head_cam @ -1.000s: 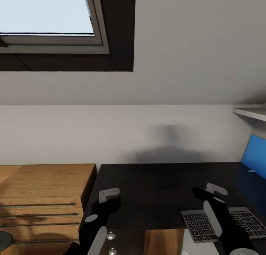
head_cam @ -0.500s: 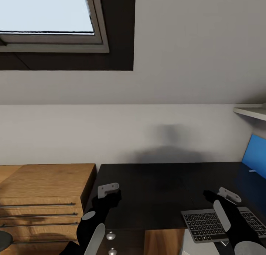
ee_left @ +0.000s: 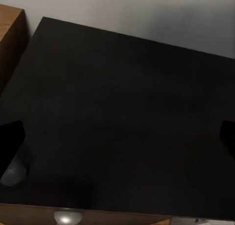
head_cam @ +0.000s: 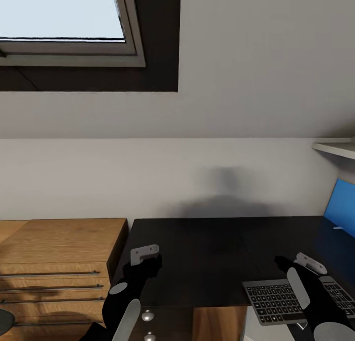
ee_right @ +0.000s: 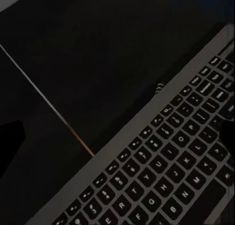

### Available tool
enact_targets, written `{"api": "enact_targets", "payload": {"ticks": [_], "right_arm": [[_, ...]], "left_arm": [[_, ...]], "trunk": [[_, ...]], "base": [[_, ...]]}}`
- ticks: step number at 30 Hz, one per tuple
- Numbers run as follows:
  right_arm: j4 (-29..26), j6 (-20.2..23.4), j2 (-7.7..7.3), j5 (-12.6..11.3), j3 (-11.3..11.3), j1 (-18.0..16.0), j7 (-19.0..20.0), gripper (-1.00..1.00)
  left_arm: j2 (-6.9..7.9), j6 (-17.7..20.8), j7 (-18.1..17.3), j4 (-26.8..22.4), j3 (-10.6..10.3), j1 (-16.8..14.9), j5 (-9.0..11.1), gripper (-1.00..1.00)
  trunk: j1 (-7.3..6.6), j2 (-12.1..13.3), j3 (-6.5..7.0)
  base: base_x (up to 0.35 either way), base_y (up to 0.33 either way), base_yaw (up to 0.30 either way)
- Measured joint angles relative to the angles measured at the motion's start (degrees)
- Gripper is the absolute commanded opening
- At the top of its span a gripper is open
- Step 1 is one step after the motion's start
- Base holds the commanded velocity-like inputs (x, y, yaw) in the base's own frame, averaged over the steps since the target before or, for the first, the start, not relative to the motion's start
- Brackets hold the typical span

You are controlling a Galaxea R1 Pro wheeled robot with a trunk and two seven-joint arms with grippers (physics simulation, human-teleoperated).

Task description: In the bedroom, organize the workspace by keeping the computer under the desk, ensuring the monitor is on the desk, placing the keyboard on the desk next to the monitor, placing the mouse on the desk next to the keyboard, moving the folder from the swivel chair onto the desk next to the mouse, stacking the notebook on top of the folder with the pen on top of the notebook, and positioning the swivel chair next to the desk.

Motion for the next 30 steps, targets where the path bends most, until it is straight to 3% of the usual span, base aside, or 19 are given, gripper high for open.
{"api": "enact_targets", "payload": {"ticks": [6, 9, 14, 30], "right_arm": [[-0.4, 0.7, -0.02, 1.4, 0.5, -0.1, -8.5, 1.0], [-0.4, 3.0, 0.0, 3.1, 0.6, -0.2, -10.1, 1.0], [-0.4, 6.6, 0.02, 4.8, 0.7, -0.7, -11.1, 1.0], [-0.1, 7.3, 0.11, 5.2, 2.4, -0.8, -11.0, 1.0]], "left_arm": [[0.0, 0.0, 0.0, 0.1, 0.0, 0.0, 0.0, 1.0], [0.0, 0.0, 0.1, 0.1, 0.0, 0.0, -0.1, 1.0], [0.0, 0.0, 1.0, 0.1, 0.0, 0.0, -0.1, 1.0], [-0.09, 0.0, 2.8, 0.3, -0.1, 0.0, 0.0, 1.0]], "trunk": [[1.32, -2.4, -1.08], [1.98, -3.6, -1.62], [3.08, -5.6, -2.52], [6.6, -12.1, -5.4]], "base": [[0.0, 0.0, 0.0], [0.0, 0.0, 0.0], [0.0, 0.0, 0.0], [0.0, 0.0, 0.0]]}}
